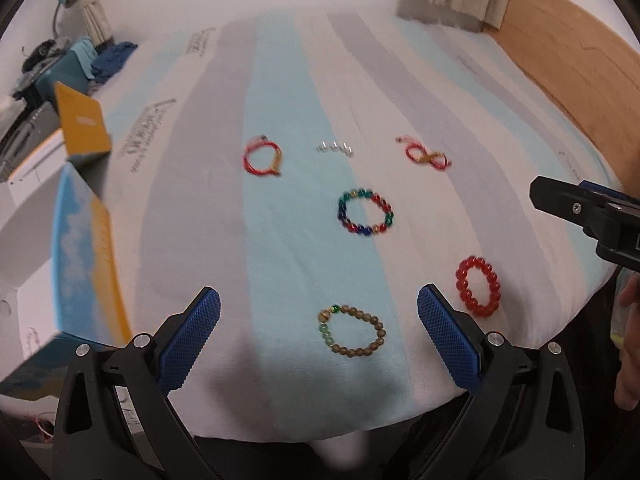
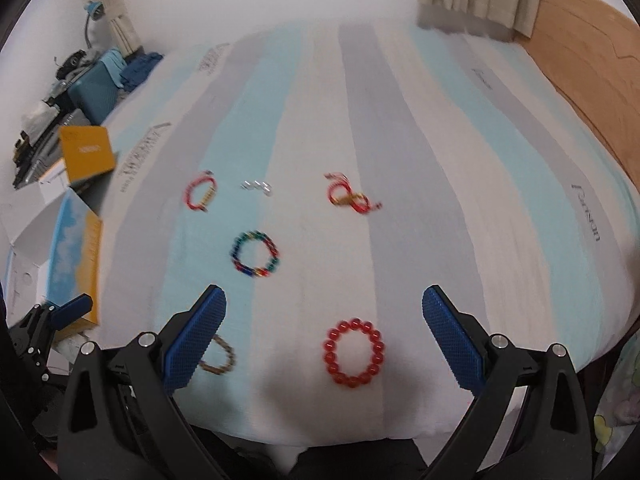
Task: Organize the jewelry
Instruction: 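Move both tools back over the remaining bracelets on the bed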
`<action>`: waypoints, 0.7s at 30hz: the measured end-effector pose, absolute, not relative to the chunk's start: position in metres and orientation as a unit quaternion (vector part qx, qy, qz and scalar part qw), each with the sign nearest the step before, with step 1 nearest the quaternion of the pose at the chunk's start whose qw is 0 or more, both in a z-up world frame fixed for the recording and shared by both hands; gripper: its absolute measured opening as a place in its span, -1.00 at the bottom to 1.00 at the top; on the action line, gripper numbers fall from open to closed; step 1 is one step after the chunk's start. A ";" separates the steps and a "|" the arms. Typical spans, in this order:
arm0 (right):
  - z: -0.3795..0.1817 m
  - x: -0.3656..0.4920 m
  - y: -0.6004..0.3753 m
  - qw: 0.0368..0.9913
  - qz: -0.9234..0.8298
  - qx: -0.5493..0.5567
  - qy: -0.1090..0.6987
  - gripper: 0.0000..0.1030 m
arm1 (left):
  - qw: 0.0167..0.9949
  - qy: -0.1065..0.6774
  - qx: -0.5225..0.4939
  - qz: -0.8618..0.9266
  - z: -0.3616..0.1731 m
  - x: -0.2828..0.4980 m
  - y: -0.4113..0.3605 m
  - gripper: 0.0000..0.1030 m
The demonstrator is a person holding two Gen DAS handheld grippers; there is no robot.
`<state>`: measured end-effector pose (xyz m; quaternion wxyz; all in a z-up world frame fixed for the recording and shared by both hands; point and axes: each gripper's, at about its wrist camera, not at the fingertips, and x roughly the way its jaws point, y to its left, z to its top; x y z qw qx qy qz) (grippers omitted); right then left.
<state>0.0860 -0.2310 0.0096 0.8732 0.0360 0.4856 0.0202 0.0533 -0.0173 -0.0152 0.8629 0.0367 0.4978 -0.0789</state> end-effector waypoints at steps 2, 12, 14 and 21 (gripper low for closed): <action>-0.006 0.086 -0.237 0.868 0.019 0.039 0.495 0.84 | 0.859 0.505 0.039 -0.081 -0.028 0.056 -0.022 0.89; -0.074 0.090 -0.248 0.840 0.015 0.044 0.541 0.84 | 0.838 0.536 0.039 -0.088 -0.081 0.064 -0.033 0.89; -0.083 0.091 -0.250 0.835 0.015 0.047 0.548 0.84 | 0.836 0.540 0.043 -0.089 -0.089 0.064 -0.035 0.89; -0.111 0.092 -0.254 0.823 0.012 0.049 0.565 0.84 | 0.829 0.549 0.049 -0.093 -0.107 0.068 -0.042 0.89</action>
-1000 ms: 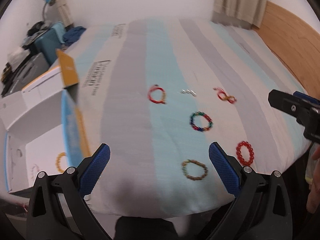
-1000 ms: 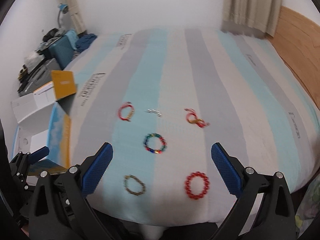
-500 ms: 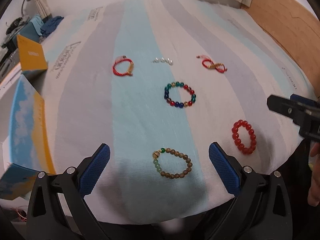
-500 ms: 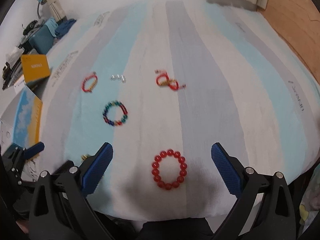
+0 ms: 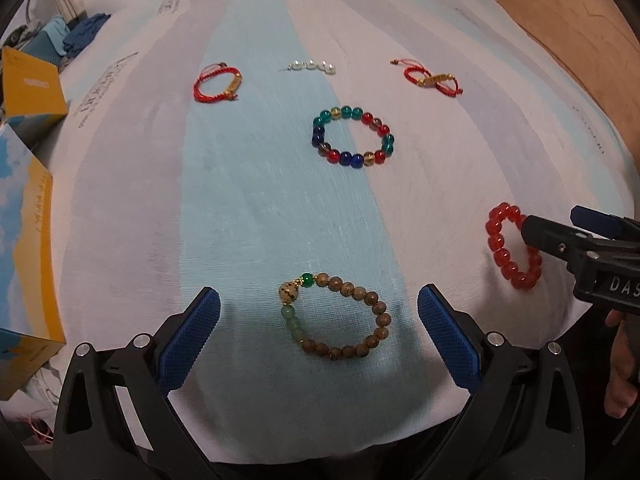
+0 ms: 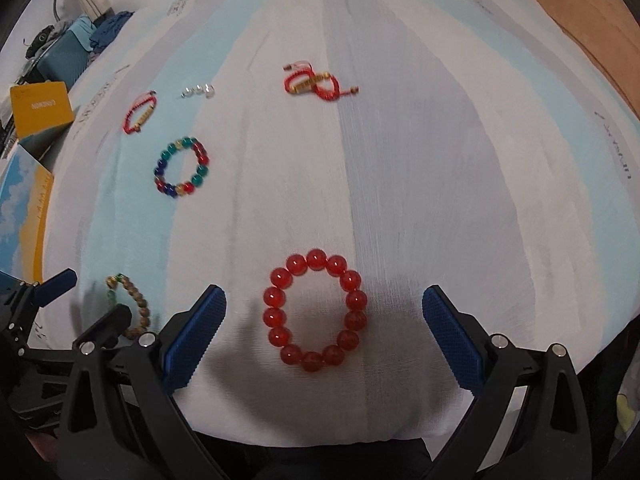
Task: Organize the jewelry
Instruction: 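Move both tools back over the remaining bracelets on the bed, then grasp the brown wooden bead bracelet with the left tool while the right tool grasps the red bead bracelet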
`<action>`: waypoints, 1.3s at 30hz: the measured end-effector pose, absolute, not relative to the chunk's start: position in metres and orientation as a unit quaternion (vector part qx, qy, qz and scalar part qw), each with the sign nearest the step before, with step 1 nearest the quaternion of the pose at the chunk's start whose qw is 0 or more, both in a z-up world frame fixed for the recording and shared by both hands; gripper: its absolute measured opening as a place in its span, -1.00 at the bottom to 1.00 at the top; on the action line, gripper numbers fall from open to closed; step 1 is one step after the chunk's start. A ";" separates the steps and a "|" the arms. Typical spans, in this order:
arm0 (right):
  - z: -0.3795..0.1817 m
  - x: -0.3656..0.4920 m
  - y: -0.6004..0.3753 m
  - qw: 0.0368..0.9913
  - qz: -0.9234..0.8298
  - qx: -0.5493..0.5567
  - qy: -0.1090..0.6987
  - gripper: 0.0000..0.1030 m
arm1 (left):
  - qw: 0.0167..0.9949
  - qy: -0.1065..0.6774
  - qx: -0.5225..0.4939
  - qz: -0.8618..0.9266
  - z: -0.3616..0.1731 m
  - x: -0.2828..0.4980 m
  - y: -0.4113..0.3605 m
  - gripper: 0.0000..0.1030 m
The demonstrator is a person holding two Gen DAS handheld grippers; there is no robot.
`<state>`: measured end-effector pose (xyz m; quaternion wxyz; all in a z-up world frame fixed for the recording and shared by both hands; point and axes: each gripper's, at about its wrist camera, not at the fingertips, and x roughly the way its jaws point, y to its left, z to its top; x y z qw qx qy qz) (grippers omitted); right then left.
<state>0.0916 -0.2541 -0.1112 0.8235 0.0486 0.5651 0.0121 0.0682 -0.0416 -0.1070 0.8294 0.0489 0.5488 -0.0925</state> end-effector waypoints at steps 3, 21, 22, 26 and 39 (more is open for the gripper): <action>-0.122 0.092 -0.255 0.818 0.012 0.049 0.572 0.83 | 0.822 0.559 0.049 -0.098 -0.117 0.069 -0.045 0.89; -0.149 0.084 -0.256 0.806 0.013 0.051 0.589 0.27 | 0.811 0.573 0.039 -0.110 -0.141 0.071 -0.040 0.32; -0.149 0.082 -0.256 0.807 0.013 0.052 0.588 0.23 | 0.811 0.573 0.038 -0.111 -0.141 0.070 -0.038 0.26; -0.149 0.081 -0.259 0.808 0.012 0.052 0.587 0.00 | 0.810 0.574 0.036 -0.113 -0.140 0.070 -0.035 0.02; -0.143 0.076 -0.261 0.809 0.018 0.061 0.584 -0.50 | 0.808 0.577 0.026 -0.113 -0.132 0.064 -0.031 -0.69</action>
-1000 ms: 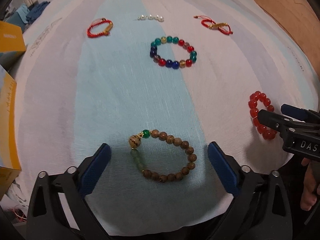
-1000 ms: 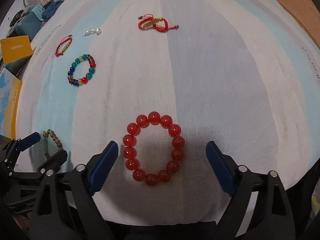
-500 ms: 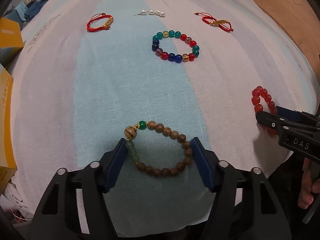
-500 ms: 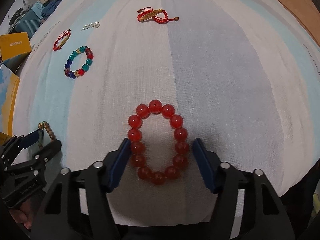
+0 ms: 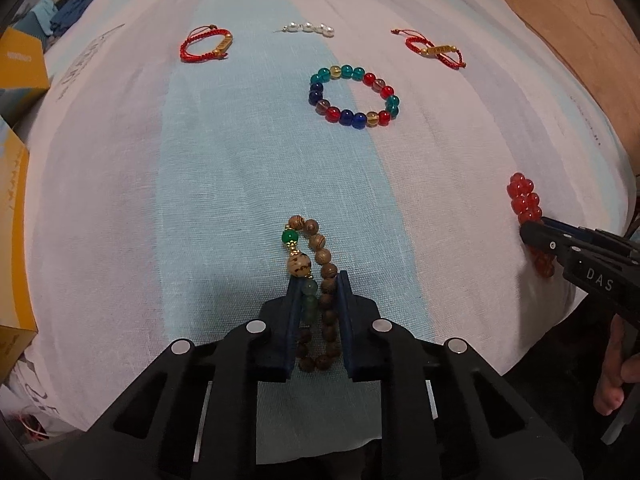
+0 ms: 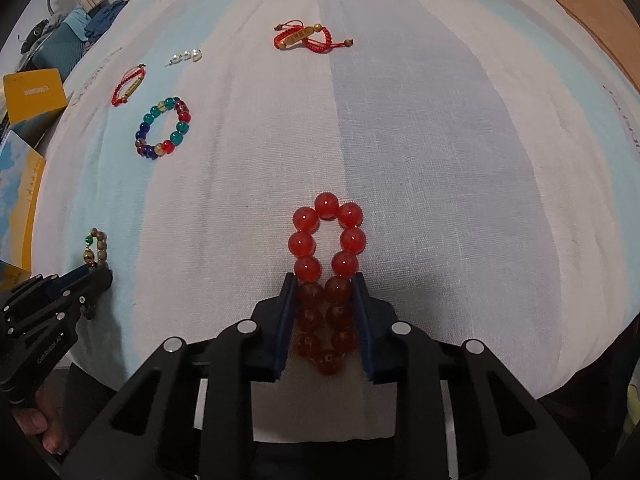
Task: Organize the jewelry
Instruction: 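Grasp the brown wooden bead bracelet with the left tool while the right tool grasps the red bead bracelet, then carry the brown bracelet with the left tool while the right tool carries the red bracelet into the box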
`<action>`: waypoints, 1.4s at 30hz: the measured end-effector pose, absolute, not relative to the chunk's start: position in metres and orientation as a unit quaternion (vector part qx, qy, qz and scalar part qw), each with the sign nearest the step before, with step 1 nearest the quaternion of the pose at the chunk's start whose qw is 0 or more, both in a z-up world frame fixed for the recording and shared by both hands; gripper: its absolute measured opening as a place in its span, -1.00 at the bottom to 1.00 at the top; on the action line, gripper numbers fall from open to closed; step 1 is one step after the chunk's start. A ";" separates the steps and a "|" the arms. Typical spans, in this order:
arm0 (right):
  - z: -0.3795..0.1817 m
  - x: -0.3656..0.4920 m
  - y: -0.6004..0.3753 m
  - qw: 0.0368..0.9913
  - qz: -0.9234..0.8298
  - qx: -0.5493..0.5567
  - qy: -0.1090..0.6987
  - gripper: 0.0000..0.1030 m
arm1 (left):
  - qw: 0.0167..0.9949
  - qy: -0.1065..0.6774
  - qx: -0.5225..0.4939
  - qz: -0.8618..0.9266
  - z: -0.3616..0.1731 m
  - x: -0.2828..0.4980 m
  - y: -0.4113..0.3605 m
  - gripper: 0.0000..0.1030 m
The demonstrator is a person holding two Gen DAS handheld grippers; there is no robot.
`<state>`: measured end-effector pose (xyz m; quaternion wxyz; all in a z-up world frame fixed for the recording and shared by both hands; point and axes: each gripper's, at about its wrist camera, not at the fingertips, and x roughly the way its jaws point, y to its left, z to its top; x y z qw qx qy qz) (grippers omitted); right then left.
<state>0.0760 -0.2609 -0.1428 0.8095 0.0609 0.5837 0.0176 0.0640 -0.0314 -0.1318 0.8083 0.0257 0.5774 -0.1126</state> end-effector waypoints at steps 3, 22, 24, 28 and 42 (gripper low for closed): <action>-0.139 0.075 -0.262 0.814 0.018 0.064 0.577 -0.75 | 0.812 0.572 0.034 -0.113 -0.128 0.062 -0.033 -0.86; -0.091 0.065 -0.261 0.841 0.033 0.073 0.535 -0.75 | 0.830 0.546 0.024 -0.112 -0.087 0.063 -0.032 -0.86; -0.084 0.065 -0.259 0.845 0.035 0.073 0.529 -0.75 | 0.832 0.543 0.023 -0.110 -0.082 0.062 -0.031 -0.86; -0.073 0.066 -0.253 0.849 0.040 0.073 0.522 -0.75 | 0.837 0.537 0.022 -0.105 -0.071 0.062 -0.024 -0.86; -0.031 0.082 -0.227 0.860 0.052 0.063 0.503 -0.75 | 0.850 0.521 0.014 -0.080 -0.032 0.074 0.013 -0.86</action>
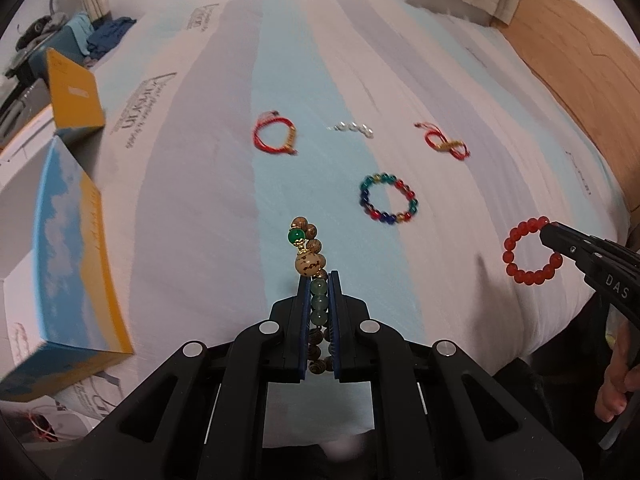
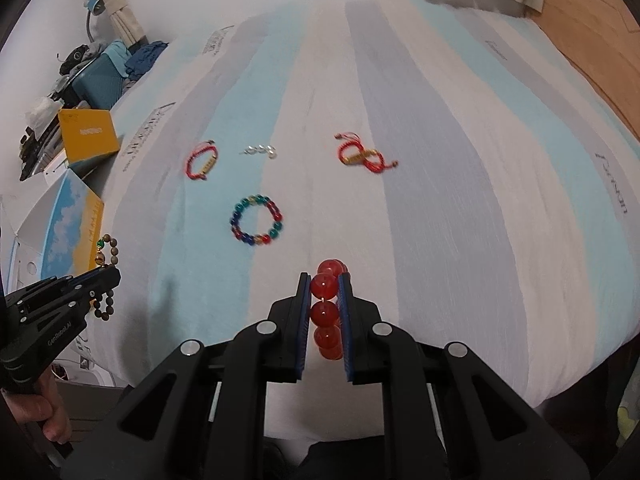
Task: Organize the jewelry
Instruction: 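Carry the brown bracelet with the left tool while the right tool carries the red bracelet into the box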
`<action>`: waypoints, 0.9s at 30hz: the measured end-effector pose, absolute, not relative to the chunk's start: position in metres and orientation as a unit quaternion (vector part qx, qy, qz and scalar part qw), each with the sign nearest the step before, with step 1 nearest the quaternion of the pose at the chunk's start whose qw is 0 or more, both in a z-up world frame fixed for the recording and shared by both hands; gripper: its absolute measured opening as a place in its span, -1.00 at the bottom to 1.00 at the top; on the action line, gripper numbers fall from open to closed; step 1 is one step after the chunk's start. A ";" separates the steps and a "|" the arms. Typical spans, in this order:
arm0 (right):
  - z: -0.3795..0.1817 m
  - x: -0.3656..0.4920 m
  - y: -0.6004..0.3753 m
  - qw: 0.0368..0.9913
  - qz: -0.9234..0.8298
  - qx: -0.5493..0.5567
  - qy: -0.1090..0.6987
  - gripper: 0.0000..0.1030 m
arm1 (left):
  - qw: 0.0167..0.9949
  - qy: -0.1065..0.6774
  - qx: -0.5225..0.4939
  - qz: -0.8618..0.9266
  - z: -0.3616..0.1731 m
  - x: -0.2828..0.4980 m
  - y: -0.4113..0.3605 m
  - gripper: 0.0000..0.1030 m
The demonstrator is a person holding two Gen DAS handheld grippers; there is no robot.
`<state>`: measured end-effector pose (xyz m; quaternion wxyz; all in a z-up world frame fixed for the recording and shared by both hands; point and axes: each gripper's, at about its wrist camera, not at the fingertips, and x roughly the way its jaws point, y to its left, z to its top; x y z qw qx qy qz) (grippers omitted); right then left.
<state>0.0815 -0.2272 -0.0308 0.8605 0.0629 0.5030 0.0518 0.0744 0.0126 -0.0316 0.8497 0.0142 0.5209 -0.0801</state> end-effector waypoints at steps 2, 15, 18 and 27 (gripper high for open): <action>-0.026 0.085 -0.221 0.861 0.055 0.062 0.502 -0.75 | 0.852 0.518 0.013 -0.075 -0.026 0.077 0.019 -0.86; 0.016 0.108 -0.130 0.869 0.106 0.037 0.482 -0.75 | 0.867 0.498 0.005 -0.027 0.015 0.077 0.094 -0.86; 0.026 0.111 -0.102 0.870 0.122 0.030 0.476 -0.75 | 0.869 0.494 -0.002 -0.012 0.024 0.073 0.120 -0.86; 0.060 0.114 -0.002 0.871 0.178 0.004 0.457 -0.75 | 0.878 0.477 -0.026 0.038 0.053 0.055 0.206 -0.86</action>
